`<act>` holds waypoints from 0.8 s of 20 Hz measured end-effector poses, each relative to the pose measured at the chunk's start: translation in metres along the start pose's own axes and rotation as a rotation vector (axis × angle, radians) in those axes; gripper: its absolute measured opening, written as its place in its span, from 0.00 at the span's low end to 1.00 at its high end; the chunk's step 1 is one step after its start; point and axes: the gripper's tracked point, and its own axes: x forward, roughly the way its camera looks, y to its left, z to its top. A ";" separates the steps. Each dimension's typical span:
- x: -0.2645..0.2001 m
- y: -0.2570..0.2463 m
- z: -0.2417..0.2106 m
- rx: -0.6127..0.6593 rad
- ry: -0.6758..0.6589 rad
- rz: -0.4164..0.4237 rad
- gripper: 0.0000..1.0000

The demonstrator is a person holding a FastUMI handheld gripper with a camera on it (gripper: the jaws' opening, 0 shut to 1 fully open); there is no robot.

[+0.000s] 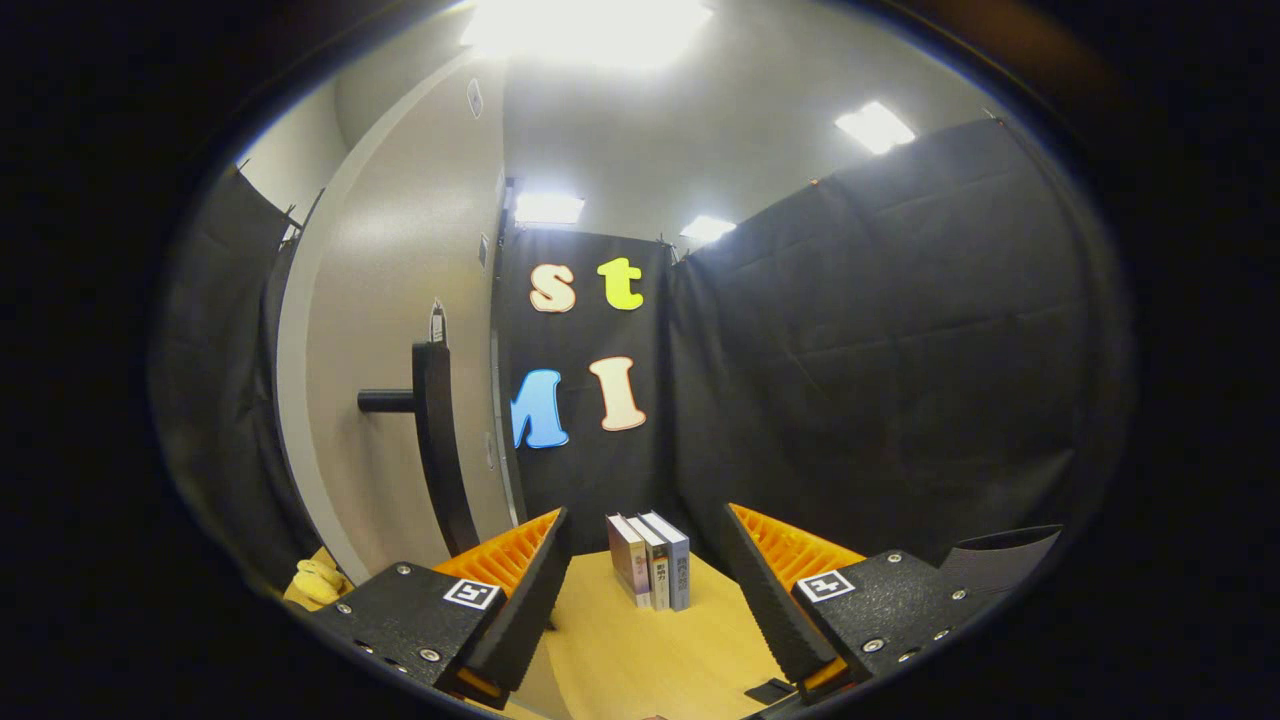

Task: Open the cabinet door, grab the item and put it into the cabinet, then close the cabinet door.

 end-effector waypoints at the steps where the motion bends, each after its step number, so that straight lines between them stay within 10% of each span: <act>1: -0.002 0.007 0.000 -0.001 0.001 0.016 0.92; 16: -0.015 0.108 -0.006 0.026 0.015 0.249 0.92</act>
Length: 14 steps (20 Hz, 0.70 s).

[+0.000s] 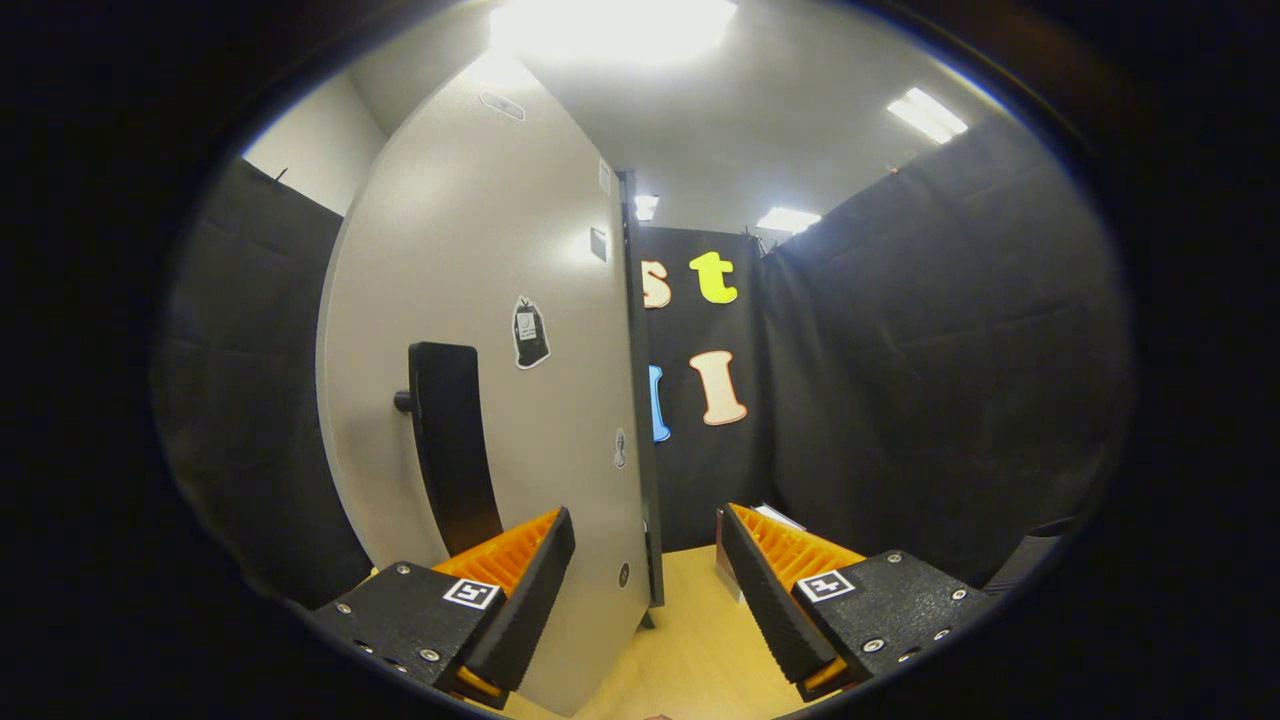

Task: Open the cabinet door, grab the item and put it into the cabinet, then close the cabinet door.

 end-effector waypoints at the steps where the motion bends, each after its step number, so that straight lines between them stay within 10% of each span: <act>1: 0.002 0.006 0.000 0.002 0.000 0.011 0.92; 14: 0.047 0.106 0.003 -0.002 -0.003 0.135 0.94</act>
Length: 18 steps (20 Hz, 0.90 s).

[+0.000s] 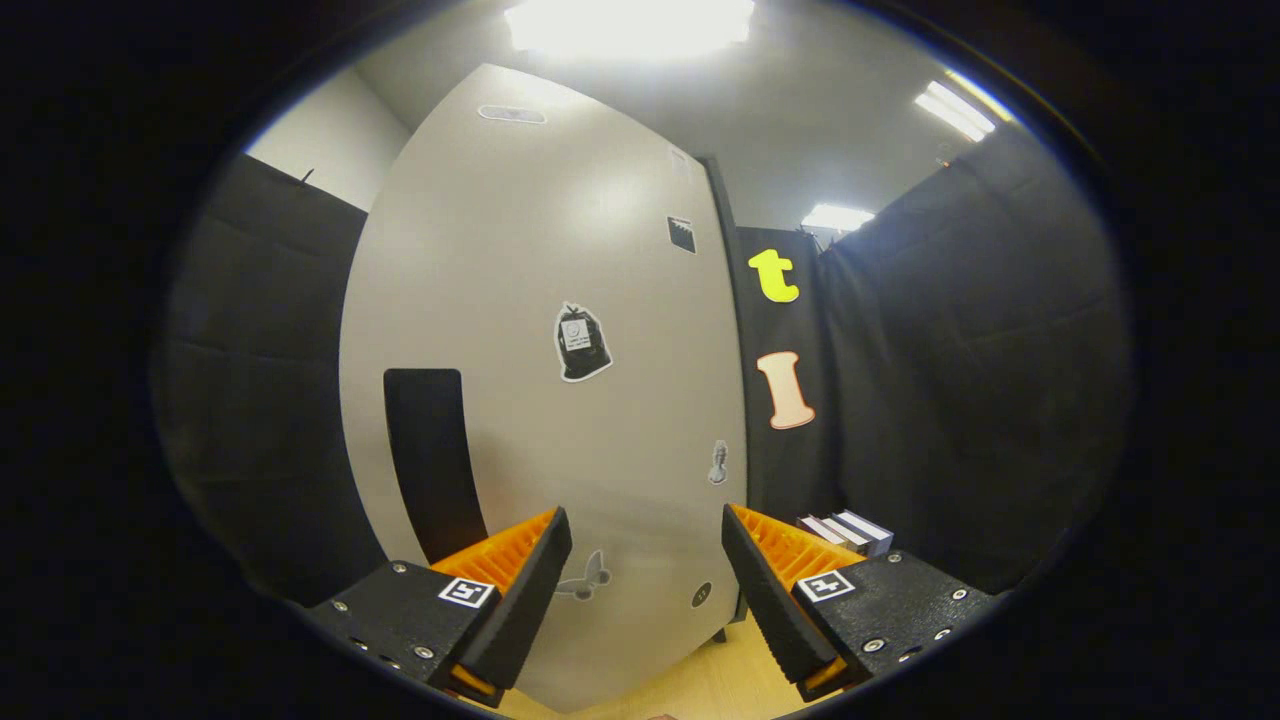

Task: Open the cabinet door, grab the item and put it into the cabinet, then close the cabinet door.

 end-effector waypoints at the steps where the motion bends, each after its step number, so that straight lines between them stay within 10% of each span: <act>1: 0.006 0.011 -0.002 -0.003 0.003 0.018 0.94; 18: -0.018 0.053 -0.012 0.002 0.014 0.130 0.94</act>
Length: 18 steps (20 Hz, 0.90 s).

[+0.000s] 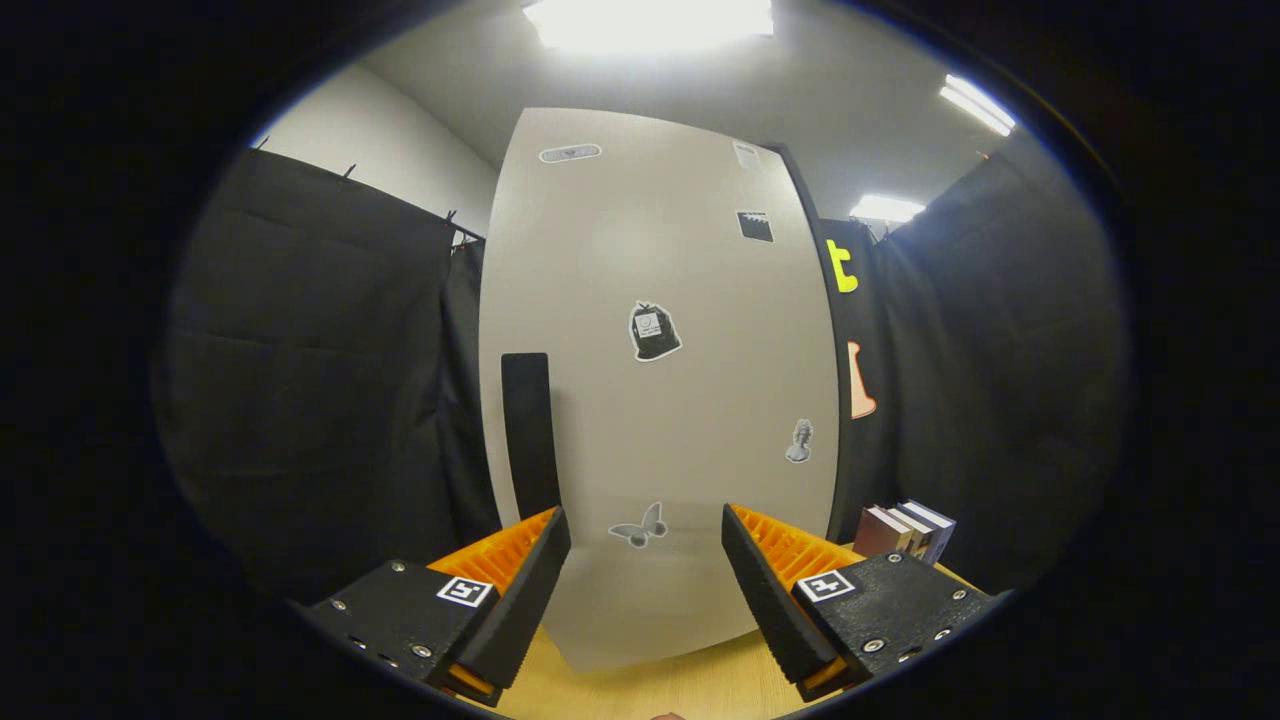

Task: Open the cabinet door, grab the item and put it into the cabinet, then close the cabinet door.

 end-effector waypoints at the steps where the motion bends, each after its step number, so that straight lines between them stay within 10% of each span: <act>1: -0.009 -0.002 0.000 0.000 -0.002 0.003 0.94; 18: -0.096 -0.022 -0.037 0.024 -0.022 -0.049 0.94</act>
